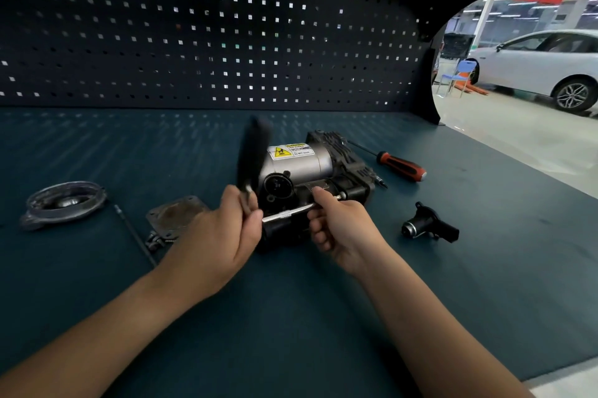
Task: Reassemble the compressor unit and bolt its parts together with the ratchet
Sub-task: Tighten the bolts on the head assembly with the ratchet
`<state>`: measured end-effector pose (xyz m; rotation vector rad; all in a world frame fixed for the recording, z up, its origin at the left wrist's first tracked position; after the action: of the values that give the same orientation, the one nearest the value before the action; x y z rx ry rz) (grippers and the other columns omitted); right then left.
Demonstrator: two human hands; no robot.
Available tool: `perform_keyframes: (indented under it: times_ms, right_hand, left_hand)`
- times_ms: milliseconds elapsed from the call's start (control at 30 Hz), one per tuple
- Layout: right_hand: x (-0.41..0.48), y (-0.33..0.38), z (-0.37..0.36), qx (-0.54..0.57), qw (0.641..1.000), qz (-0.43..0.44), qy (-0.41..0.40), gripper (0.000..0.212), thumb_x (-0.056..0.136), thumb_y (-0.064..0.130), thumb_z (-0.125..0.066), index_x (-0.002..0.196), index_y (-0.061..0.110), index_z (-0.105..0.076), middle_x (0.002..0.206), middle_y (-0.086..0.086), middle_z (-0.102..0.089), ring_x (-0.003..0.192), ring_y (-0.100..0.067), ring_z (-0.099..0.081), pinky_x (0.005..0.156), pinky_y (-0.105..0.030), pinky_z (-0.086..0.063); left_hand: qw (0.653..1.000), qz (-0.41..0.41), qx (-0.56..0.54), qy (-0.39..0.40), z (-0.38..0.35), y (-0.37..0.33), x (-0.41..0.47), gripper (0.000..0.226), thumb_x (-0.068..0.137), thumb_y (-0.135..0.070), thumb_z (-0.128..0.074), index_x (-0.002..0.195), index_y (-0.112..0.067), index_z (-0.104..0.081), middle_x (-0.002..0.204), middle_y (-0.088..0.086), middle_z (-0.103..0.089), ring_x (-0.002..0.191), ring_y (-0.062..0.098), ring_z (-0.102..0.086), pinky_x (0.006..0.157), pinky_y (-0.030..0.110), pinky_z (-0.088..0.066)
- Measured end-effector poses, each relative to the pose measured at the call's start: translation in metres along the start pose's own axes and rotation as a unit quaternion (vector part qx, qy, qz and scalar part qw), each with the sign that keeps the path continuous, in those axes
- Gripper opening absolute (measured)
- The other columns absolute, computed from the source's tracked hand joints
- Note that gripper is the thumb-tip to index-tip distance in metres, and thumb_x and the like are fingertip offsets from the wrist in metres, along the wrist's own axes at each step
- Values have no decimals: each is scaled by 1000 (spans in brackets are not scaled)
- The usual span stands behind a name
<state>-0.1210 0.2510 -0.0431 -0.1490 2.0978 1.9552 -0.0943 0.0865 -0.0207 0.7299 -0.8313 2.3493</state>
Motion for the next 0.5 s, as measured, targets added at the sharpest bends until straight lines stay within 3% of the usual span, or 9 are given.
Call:
perform_keyframes:
  times_ms: [67,100,167,200,233,300,400,433,500]
  right_hand:
    - [0,0,-1,12,1000,-7,11,42,95,32,-47,60,10,-49,34,5,-43,26,-7,-36,30,-12,-24]
    - [1,1,-1,18,1000,-9,16,42,96,32,-47,60,10,-49,34,5,-43,26,-7,-35,30,-12,-24]
    - [1,1,-1,29,999,-11,23,42,96,32,-46,61,9,-50,34,5,-43,26,-6,-36,30,-13,-24]
    - [0,1,-1,30,999,-11,24,42,96,33,-46,62,9,-51,34,4,-45,27,-7,-37,30,-13,-25]
    - [0,0,-1,26,999,-9,24,43,96,34,-46,63,9,-52,35,4,-46,27,-7,-38,30,-13,-26]
    - [-1,-1,0,5,1000,-6,23,45,95,39,-46,63,9,-52,35,3,-48,27,-7,-39,31,-12,-26]
    - [-1,-2,0,-19,1000,0,15,50,93,47,-45,60,10,-51,33,3,-46,26,-8,-37,31,-11,-24]
    - [-1,-2,0,-16,1000,6,9,50,92,48,-47,60,10,-50,33,3,-46,26,-8,-37,31,-10,-24]
    - [0,-2,1,-2,1000,17,-6,45,91,43,-52,61,9,-52,33,4,-46,27,-8,-39,32,-9,-27]
  left_hand:
    - [984,112,-136,-36,-8,3,2,16,97,-28,-31,81,-26,-35,55,-1,-51,40,9,-48,44,26,-40]
    - [955,198,-216,-47,-12,7,6,18,97,-24,-31,80,-24,-35,53,3,-53,35,8,-44,39,22,-37]
    - [853,361,-372,-56,-21,14,10,21,98,-19,-31,79,-16,-38,45,4,-54,28,9,-38,31,15,-28]
    - [816,404,-411,-52,-23,15,11,22,98,-18,-32,77,-13,-39,42,3,-54,27,9,-37,30,13,-26]
    - [807,418,-416,-41,-24,14,10,23,98,-18,-32,77,-13,-40,42,2,-54,27,8,-37,30,14,-26]
    - [865,361,-348,-32,-18,12,10,19,98,-22,-32,81,-17,-38,48,2,-56,30,7,-40,31,18,-31]
    - [988,99,-111,-50,-1,-3,9,16,94,-33,-32,81,-23,-36,54,-3,-52,43,11,-51,41,20,-36]
    - [999,4,-8,-41,3,-8,8,17,94,-34,-34,82,-22,-37,54,-8,-49,50,13,-54,42,20,-34]
    - [983,-150,108,7,2,-15,4,11,88,-28,-39,82,-18,-38,60,-13,-42,61,14,-48,45,21,-32]
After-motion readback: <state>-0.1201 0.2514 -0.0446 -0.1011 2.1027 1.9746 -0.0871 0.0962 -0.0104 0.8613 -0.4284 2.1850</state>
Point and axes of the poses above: each hand's wrist, its own x-axis towards the middle knuckle, its own z-axis out of the back of the hand, y = z × x, the point moved 4 cm from there along x, towards the middle knuckle
